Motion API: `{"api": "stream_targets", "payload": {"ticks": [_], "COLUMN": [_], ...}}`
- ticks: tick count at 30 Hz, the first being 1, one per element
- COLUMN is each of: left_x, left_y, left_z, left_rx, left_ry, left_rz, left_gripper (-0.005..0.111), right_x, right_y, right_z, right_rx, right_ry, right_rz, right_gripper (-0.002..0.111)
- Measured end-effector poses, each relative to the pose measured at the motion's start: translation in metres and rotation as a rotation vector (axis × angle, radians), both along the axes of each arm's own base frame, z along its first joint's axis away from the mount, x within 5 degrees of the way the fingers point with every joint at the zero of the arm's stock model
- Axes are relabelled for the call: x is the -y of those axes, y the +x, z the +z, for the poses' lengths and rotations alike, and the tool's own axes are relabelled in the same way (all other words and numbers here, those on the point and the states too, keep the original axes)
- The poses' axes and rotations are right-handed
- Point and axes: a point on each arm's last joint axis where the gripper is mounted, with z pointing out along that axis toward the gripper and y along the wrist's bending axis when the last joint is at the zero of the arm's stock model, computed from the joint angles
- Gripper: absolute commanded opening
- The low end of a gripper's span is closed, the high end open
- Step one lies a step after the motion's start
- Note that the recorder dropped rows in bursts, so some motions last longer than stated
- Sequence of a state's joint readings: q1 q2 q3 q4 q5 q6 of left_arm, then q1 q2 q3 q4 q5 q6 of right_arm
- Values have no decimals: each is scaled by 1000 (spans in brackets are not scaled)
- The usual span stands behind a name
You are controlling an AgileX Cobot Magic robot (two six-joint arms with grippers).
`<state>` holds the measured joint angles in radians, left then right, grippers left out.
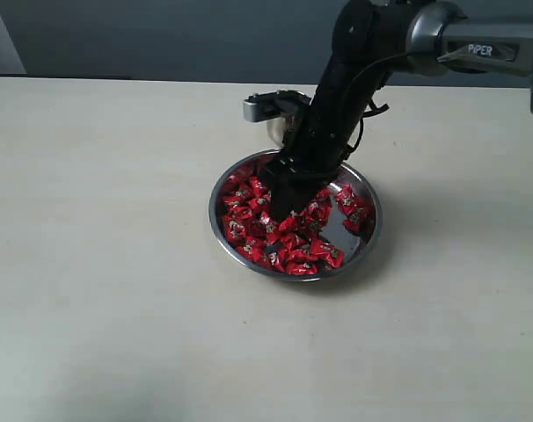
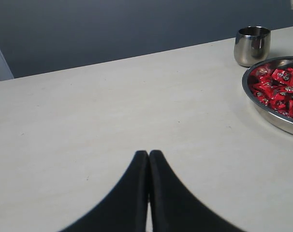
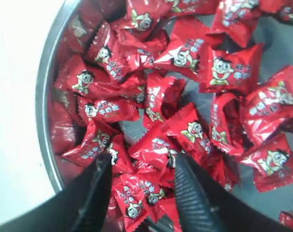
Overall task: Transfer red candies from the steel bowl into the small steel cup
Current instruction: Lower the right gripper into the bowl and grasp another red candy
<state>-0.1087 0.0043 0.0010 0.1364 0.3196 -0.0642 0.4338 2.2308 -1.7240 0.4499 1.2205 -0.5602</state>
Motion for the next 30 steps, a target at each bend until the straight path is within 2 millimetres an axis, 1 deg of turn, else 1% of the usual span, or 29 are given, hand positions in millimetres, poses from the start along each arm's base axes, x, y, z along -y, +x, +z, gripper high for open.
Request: {"api": "stream_targets", "payload": {"ticks": [5,7,13,15,20,21,30], "left_x": [0,0,0,0,0,0,0], "left_y": [0,0,0,0,0,0,0], "left_z": [0,0,0,0,0,0,0], "left_rx": [0,0,0,0,0,0,0], "left_ry": [0,0,0,0,0,0,0], "left_rz": [0,0,0,0,0,0,0], "left_gripper": [0,0,0,0,0,0,0], "right_x": [-2,-1,-1,0,0,0,0], "right_y": [-1,-1,-1,-1,-1,0,0], "right_z": [-18,-22,-26,-28,-31,-31,-29], "right_rx": [-29,-34,-37,-38,-40,-39,-34], "right_ry": [-26,-37,-47,-53,-65,-67,-67], "right_rz": [25,28,35,37,43,44,46], "right_gripper": [43,43,42,37,4,-1,-1]}}
